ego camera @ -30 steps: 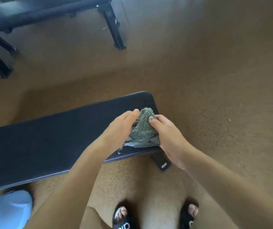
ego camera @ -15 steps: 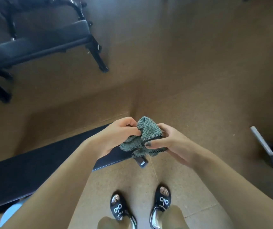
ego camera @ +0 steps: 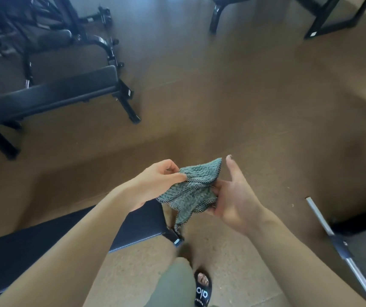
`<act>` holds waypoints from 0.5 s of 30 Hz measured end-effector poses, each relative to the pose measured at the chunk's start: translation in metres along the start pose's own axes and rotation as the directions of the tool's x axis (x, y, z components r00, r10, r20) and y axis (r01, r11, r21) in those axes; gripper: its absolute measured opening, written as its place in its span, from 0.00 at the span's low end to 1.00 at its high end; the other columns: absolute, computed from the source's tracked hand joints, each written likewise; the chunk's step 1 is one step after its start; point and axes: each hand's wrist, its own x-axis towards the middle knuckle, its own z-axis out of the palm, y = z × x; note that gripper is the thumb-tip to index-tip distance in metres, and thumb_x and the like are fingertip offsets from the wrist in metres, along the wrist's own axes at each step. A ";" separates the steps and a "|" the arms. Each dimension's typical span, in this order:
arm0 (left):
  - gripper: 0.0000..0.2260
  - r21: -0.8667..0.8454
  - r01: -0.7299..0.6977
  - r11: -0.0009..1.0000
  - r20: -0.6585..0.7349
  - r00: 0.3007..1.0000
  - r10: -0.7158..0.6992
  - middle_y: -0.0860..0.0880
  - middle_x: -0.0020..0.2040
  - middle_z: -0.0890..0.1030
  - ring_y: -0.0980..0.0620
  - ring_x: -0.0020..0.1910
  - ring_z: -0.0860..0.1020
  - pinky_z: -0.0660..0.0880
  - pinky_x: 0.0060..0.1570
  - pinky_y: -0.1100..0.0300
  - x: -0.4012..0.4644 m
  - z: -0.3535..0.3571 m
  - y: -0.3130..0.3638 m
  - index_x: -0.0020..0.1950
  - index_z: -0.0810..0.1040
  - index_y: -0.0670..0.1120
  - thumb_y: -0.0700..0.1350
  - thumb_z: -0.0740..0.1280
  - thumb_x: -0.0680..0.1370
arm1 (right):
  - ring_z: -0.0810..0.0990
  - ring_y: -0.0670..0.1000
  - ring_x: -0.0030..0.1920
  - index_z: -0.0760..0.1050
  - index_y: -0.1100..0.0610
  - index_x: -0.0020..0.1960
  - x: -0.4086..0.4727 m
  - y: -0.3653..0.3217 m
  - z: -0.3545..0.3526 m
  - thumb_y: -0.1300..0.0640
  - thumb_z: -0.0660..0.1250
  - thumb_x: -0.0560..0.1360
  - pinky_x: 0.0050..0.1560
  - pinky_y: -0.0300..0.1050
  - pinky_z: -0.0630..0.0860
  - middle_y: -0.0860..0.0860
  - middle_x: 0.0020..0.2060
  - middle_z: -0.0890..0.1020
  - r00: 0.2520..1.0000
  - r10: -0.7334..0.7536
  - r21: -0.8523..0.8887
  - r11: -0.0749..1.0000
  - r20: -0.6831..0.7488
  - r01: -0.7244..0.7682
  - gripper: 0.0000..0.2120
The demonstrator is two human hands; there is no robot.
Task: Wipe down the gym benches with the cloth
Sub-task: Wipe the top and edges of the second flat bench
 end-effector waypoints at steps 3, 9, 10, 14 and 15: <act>0.08 -0.040 -0.005 0.999 -0.042 0.999 0.003 0.54 0.44 0.80 0.52 0.43 0.74 0.67 0.41 0.56 0.020 -0.012 0.011 0.46 0.79 0.55 0.57 0.67 0.80 | 0.84 0.57 0.61 0.78 0.63 0.67 0.015 -0.026 0.012 0.43 0.64 0.82 0.65 0.55 0.79 0.60 0.61 0.84 0.998 0.002 -0.098 0.995 0.060 0.004 0.26; 0.10 -0.205 0.022 0.978 0.000 1.000 -0.022 0.46 0.50 0.84 0.46 0.46 0.79 0.73 0.45 0.46 0.082 -0.038 0.040 0.49 0.81 0.55 0.60 0.68 0.77 | 0.87 0.56 0.51 0.80 0.61 0.61 0.086 -0.087 0.023 0.69 0.66 0.79 0.54 0.53 0.84 0.58 0.52 0.88 0.997 -0.059 -0.281 0.959 -0.043 0.045 0.12; 0.08 -0.257 0.027 0.966 0.011 1.000 -0.025 0.47 0.52 0.85 0.46 0.50 0.82 0.77 0.48 0.47 0.098 -0.042 0.045 0.51 0.81 0.54 0.57 0.69 0.79 | 0.88 0.56 0.50 0.79 0.61 0.60 0.097 -0.101 0.024 0.71 0.66 0.79 0.52 0.52 0.84 0.58 0.51 0.88 0.998 -0.055 -0.267 0.963 -0.039 0.043 0.13; 0.06 -0.322 0.018 0.946 0.016 1.000 -0.014 0.47 0.53 0.86 0.48 0.53 0.84 0.78 0.50 0.57 0.147 -0.063 0.070 0.58 0.80 0.50 0.47 0.69 0.81 | 0.87 0.57 0.51 0.77 0.60 0.62 0.143 -0.152 0.034 0.73 0.64 0.78 0.57 0.56 0.82 0.58 0.52 0.88 0.998 -0.028 -0.277 0.961 -0.054 0.012 0.16; 0.06 -0.300 0.012 0.954 0.001 1.000 -0.012 0.49 0.52 0.86 0.48 0.53 0.84 0.77 0.50 0.58 0.156 -0.070 0.076 0.58 0.80 0.52 0.47 0.69 0.81 | 0.87 0.58 0.55 0.77 0.60 0.64 0.152 -0.165 0.038 0.72 0.65 0.78 0.60 0.57 0.81 0.58 0.54 0.87 0.998 -0.031 -0.283 0.959 -0.053 0.015 0.18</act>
